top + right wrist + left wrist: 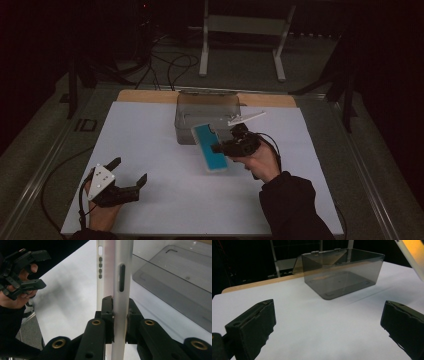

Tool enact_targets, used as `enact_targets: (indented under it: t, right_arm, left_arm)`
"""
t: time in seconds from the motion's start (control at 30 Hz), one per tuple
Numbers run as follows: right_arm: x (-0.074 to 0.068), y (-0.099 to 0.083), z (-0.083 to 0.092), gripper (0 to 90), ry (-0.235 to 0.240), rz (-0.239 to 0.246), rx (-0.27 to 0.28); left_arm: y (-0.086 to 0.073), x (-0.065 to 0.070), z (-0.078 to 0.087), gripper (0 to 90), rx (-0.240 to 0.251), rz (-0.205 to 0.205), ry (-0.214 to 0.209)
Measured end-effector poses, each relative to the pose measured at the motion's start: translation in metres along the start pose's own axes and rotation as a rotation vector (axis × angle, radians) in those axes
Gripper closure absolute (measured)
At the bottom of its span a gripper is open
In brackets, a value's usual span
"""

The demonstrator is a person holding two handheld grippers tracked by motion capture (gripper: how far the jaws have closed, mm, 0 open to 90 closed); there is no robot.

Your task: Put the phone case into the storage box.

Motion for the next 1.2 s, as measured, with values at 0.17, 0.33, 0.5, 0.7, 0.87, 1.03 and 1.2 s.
enact_targets:
  t: [0.17, 0.33, 0.5, 0.7, 0.87, 1.03, 1.2]
  right_arm:
    - [0.001, 0.003, -0.001, 81.4, -0.009, -0.013, 0.004]
    - [0.003, 0.005, -0.001, 81.4, -0.021, -0.034, 0.008]
    - [0.006, 0.008, -0.002, 81.3, -0.032, -0.053, 0.012]
    - [0.010, 0.012, 0.000, 81.3, -0.050, -0.077, 0.028]
    - [0.011, 0.014, 0.000, 81.4, -0.056, -0.083, 0.037]
    - [0.012, 0.017, 0.000, 81.4, -0.066, -0.093, 0.037]
    - [0.014, 0.023, 0.001, 81.4, -0.075, -0.099, 0.038]
  left_arm:
    - [0.000, 0.000, 0.000, 0.7, 0.000, 0.000, 0.002]
    - [0.000, 0.000, 0.000, 0.7, -0.002, -0.003, 0.010]
    - [0.000, 0.000, 0.000, 0.7, -0.003, -0.001, 0.014]
    - [0.000, 0.000, 0.000, 0.7, -0.005, -0.005, 0.015]
    - [0.000, 0.000, 0.000, 0.7, -0.004, -0.002, 0.017]
    - [0.000, 0.000, 0.000, 0.7, -0.006, -0.004, 0.018]
    - [0.000, 0.001, 0.000, 0.7, -0.004, -0.003, 0.017]
Point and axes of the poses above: each handheld gripper's, and its own axes: z roughly backward along the jaws, y roughly out of its top, x roughly to its right, the point moved 3 cm from there along -z, roughly forward along the jaws, and after that the axes turned 7 degrees about y, right-handed, at the moved point
